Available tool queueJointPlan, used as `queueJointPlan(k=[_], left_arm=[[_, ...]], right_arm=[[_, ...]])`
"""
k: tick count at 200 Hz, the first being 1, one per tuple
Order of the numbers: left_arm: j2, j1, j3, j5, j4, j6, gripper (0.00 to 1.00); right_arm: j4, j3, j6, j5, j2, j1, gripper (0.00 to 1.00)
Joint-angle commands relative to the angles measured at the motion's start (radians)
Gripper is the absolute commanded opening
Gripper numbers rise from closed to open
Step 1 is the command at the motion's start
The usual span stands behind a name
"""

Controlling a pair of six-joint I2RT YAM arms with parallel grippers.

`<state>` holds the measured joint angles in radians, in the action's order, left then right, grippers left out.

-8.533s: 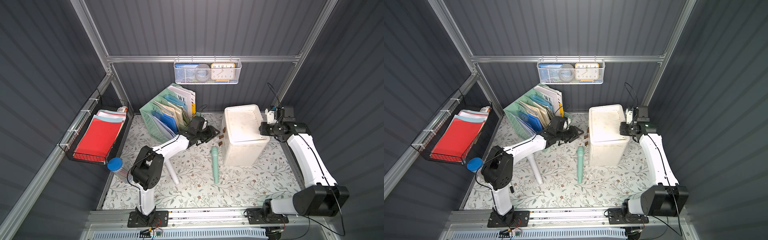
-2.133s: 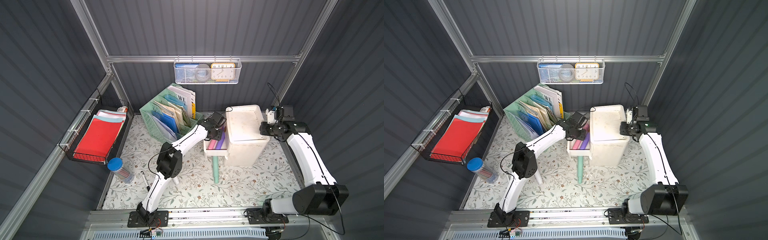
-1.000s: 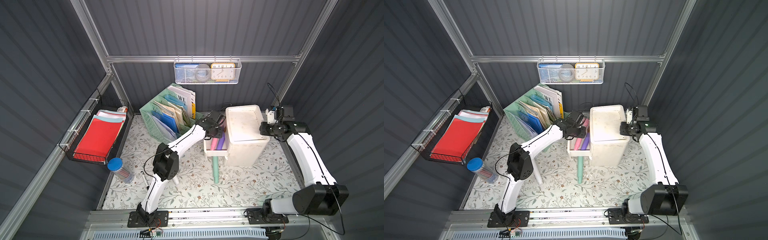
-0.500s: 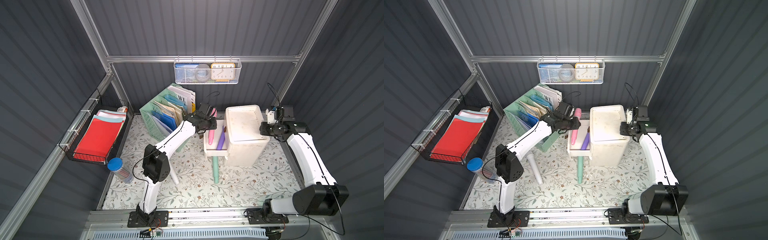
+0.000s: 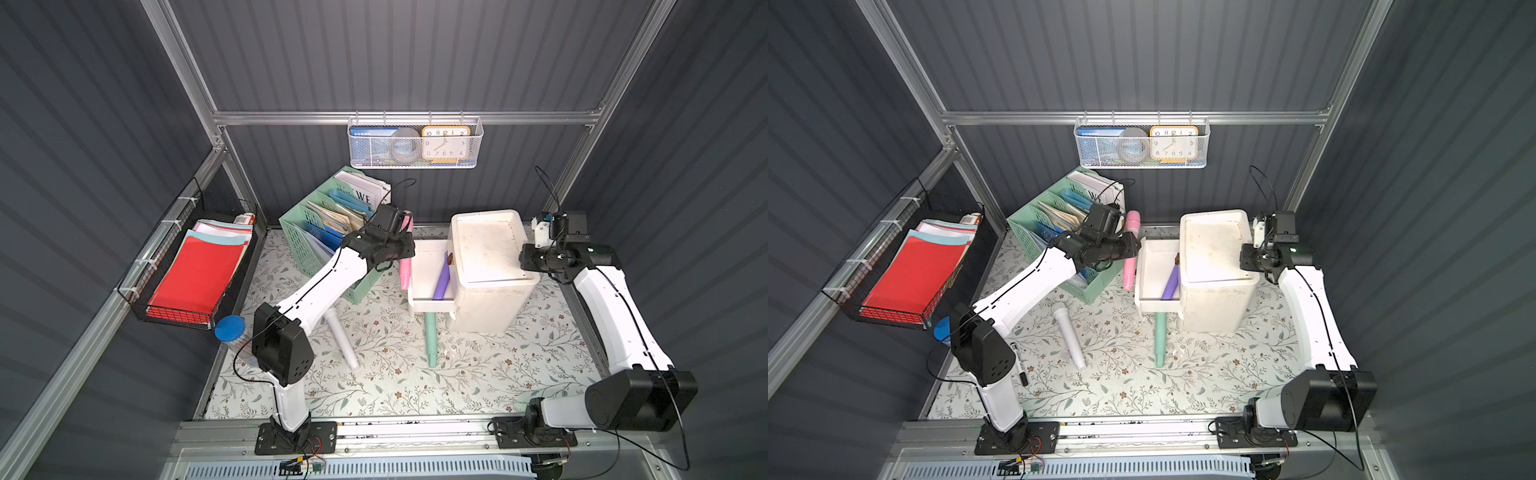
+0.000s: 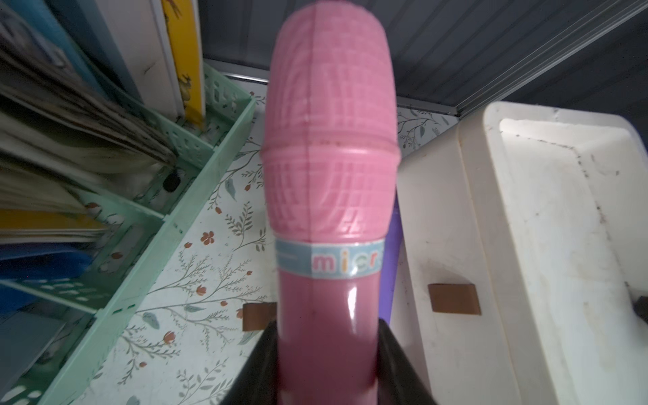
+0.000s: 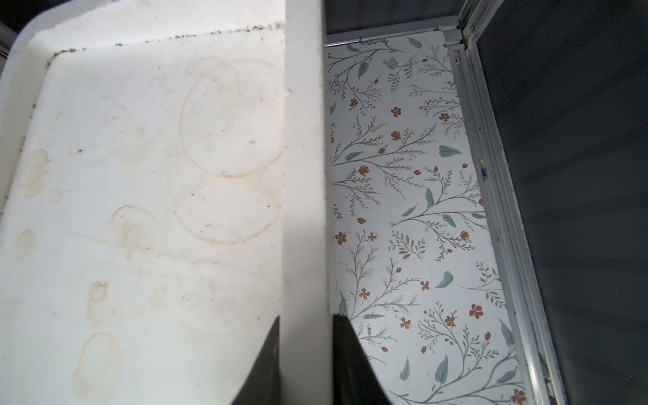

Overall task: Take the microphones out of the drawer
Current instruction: Place the microphone at the center of the board.

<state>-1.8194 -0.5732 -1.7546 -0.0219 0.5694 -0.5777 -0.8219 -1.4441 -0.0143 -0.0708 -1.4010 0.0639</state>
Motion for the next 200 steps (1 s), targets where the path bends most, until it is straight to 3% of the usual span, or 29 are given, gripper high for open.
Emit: queueJointPlan(k=[1,84,200], left_arm=[[0.064,0.004,0.085,-0.06,-0.007,-0.013,0.21],[0.145,0.003,0.414,-0.107,-0.073,-0.074,0.22],[0.005,-0.039,0.539,-0.107,-0.143,-0.074,0.23]], right_arm=[[-0.106,0.059,-0.092,-0.093,-0.029,0.01,0.0],[-0.101,0.065,-0.094,-0.098,-0.031,0.01,0.0],[-0.104,0.067,-0.094,-0.093,-0.022,0.01,0.0]])
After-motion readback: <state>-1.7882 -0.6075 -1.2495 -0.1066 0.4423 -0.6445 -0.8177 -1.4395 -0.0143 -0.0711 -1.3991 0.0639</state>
